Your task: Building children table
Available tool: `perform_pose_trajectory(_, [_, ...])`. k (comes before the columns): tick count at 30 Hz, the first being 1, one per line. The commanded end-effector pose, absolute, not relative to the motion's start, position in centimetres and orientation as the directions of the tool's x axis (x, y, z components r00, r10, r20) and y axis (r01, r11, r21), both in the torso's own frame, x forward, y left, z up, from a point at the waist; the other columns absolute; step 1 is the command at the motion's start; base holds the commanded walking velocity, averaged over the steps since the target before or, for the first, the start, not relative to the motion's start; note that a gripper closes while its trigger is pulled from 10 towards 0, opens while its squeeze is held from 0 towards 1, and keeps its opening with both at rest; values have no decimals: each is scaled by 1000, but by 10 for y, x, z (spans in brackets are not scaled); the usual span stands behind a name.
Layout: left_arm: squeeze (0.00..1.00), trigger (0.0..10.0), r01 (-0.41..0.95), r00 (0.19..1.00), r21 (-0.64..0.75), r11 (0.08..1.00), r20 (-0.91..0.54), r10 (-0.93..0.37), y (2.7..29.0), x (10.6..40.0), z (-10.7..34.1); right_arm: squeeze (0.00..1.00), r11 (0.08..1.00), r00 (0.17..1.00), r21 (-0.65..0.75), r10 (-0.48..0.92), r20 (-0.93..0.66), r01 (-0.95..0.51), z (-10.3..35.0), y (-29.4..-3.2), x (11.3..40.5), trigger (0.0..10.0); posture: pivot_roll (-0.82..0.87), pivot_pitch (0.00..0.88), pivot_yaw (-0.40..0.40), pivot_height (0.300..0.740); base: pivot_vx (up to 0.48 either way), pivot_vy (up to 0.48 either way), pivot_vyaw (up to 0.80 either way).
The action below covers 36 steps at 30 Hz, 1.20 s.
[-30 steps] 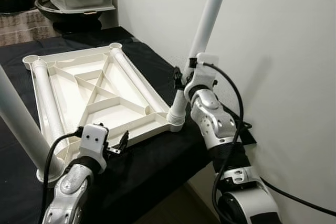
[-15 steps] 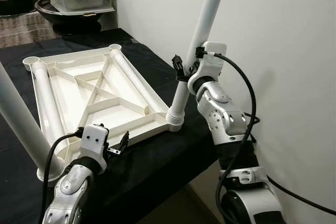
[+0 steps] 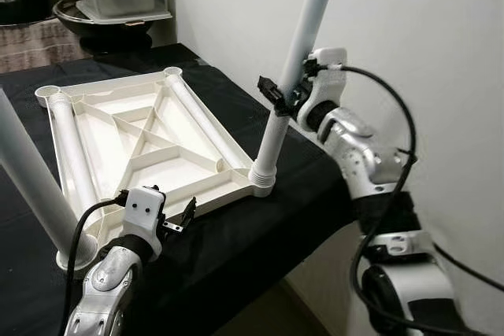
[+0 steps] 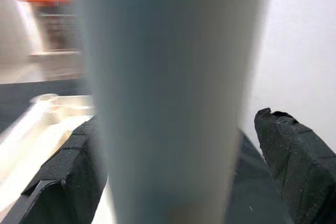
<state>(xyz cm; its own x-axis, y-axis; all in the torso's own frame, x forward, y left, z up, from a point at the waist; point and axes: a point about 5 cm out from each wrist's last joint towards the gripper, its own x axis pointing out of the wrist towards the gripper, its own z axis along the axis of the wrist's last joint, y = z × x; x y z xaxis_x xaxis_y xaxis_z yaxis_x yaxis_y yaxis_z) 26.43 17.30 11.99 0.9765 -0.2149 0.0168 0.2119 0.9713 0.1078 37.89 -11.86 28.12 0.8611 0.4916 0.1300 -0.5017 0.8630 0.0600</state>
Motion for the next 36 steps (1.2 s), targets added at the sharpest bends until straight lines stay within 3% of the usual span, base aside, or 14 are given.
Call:
perform_pose_trajectory(1, [0,10000,225,974,118,967,7,-227,171,265,118,0,826,826,60,551,121,-560,284,-116,378,10000,6,0,-109,740,0,0,0])
perform_pose_trajectory(4, [0,10000,224,974,121,967,7,-227,172,265,118,0,754,751,25,650,118,-657,291,-117,376,10000,9,0,-112,740,0,0,0])
perform_pose_trajectory(10, [0,10000,222,974,124,967,5,-225,174,264,118,0,681,677,-7,729,105,-732,292,-118,379,10000,18,0,-119,740,0,0,0])
perform_pose_trajectory(24, [0,10000,211,977,130,969,9,-214,176,263,118,0,636,636,-10,772,9,-772,273,-120,396,9843,49,0,-147,740,0,0,0])
perform_pose_trajectory(25, [0,10000,210,977,130,969,8,-213,176,262,118,0,646,646,-8,763,-2,-763,270,-122,398,4980,54,0,-151,740,0,0,0])
perform_pose_trajectory(27, [0,10000,209,977,131,969,8,-212,176,262,118,0,653,653,-8,758,-10,-758,268,-123,400,4980,57,0,-153,740,0,0,0])
perform_pose_trajectory(28, [0,10000,208,977,132,969,8,-211,176,262,118,0,659,659,-7,752,-13,-752,266,-124,402,0,62,0,-155,740,0,0,0])
perform_pose_trajectory(36, [0,10000,205,978,136,969,6,-208,178,260,118,0,690,690,-23,723,-19,-723,263,-135,407,0,67,0,-158,740,0,0,0])
